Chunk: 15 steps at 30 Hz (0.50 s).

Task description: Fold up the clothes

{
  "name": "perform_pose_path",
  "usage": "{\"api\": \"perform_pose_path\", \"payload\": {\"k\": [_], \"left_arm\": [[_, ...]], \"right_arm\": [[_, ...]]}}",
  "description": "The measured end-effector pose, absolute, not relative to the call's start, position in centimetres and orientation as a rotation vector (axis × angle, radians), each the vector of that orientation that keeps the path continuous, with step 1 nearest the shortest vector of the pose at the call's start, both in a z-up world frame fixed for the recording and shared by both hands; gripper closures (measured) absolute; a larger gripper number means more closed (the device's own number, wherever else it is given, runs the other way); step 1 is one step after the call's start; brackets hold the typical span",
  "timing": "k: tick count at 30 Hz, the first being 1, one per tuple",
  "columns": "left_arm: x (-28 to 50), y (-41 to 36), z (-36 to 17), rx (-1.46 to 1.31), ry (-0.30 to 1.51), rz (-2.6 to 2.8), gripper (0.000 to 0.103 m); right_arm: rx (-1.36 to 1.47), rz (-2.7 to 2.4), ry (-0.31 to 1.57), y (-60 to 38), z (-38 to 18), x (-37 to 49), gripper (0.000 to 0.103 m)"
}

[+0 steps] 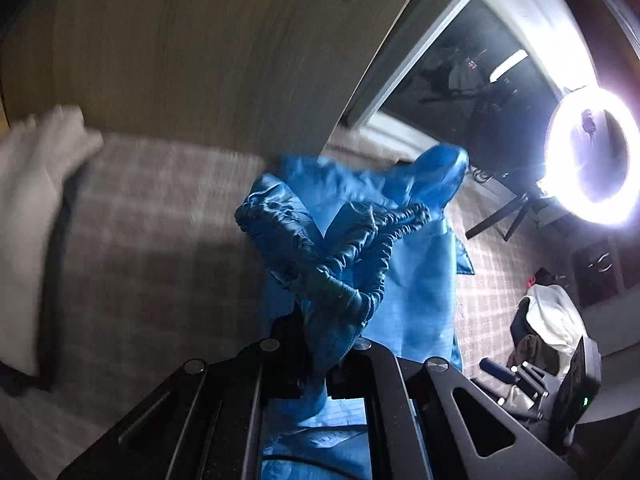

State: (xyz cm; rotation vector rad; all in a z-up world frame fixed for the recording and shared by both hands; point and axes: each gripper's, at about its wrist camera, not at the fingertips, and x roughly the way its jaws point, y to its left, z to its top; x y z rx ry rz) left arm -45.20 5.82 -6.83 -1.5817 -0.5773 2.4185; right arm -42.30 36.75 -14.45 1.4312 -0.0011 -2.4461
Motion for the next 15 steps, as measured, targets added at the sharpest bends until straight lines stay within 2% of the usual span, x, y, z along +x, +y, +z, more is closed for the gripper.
{"api": "perform_pose_path", "payload": {"k": [3,6,11,15], "left_arm": [[-46.0,6.8,-6.9,-1.572,-0.595,2.384,0.098],[-46.5,9.6,-4.5,-1.518,-0.564,2.350,0.098],[-46.5,15.5,2.6,-1.338,-0.387,2.318,0.098],[-46.8,15.2,8.7,-1.197,-0.352,2.369,0.098]], "right_arm": [[1.411,-2.387,-0.044,34.8,-14.9,-41.8,0.066],[1.407,-2.412,-0.077,34.8,-15.2,-41.5,0.066],[1.460,-2.456,-0.210,38.5,-15.2,-41.6,0.066],[1.435,-2.448,-0.185,37.5,-14.6,-40.7,0.066]]}}
